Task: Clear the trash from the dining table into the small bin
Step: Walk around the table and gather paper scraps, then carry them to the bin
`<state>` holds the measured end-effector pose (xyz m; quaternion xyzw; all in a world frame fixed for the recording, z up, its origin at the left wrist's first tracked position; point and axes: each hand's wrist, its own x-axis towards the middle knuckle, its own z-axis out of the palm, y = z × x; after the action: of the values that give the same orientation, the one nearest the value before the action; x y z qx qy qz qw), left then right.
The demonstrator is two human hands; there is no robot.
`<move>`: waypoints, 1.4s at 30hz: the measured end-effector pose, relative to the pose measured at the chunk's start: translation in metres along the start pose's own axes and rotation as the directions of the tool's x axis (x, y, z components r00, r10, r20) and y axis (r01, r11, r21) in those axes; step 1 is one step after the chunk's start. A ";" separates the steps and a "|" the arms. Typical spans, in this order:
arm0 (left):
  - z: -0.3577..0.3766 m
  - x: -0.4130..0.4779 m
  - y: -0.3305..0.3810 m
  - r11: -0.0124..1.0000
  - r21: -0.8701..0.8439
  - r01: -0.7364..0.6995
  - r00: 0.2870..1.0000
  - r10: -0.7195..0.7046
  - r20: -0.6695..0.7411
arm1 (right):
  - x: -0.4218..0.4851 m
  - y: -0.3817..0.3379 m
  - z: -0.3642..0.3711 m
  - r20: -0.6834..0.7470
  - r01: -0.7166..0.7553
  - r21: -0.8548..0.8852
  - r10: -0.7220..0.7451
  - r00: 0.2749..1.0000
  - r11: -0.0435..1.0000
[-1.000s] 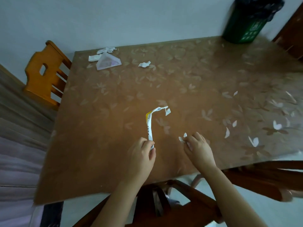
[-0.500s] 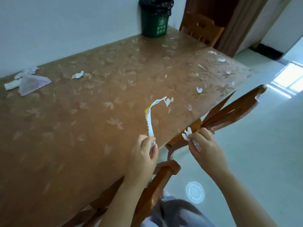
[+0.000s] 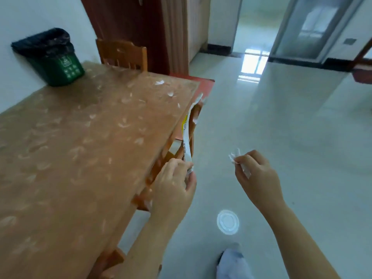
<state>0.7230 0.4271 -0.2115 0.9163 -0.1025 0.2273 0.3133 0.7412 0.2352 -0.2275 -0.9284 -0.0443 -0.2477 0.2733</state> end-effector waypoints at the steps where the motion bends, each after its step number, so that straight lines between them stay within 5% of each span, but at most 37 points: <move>1: 0.020 0.016 0.012 1.000 -0.017 -0.026 0.999 0.026 0.022 | 0.009 0.022 -0.007 -0.015 -0.028 -0.010 0.028 0.999 1.000; 10: 0.182 0.144 0.119 0.972 -0.232 -0.032 0.982 0.074 0.174 | 0.117 0.170 -0.071 -0.121 -0.129 -0.048 0.122 0.985 0.990; 18: 0.276 0.242 0.117 0.959 -0.283 -0.020 0.972 0.085 0.219 | 0.210 0.257 -0.045 -0.105 -0.201 -0.099 0.191 0.976 0.975; 29: 0.366 0.492 0.020 0.969 -0.249 -0.006 0.987 0.046 0.154 | 0.470 0.314 0.072 -0.027 -0.150 -0.116 0.148 0.989 0.982; 42: 0.429 0.679 -0.123 0.972 -0.061 0.226 0.974 -0.227 -0.022 | 0.712 0.343 0.253 0.162 0.060 0.064 -0.070 0.984 0.996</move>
<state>1.5092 0.2263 -0.2508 0.9091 0.0007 0.2002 0.3653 1.5474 0.0407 -0.2335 -0.9353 -0.1039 -0.1779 0.2876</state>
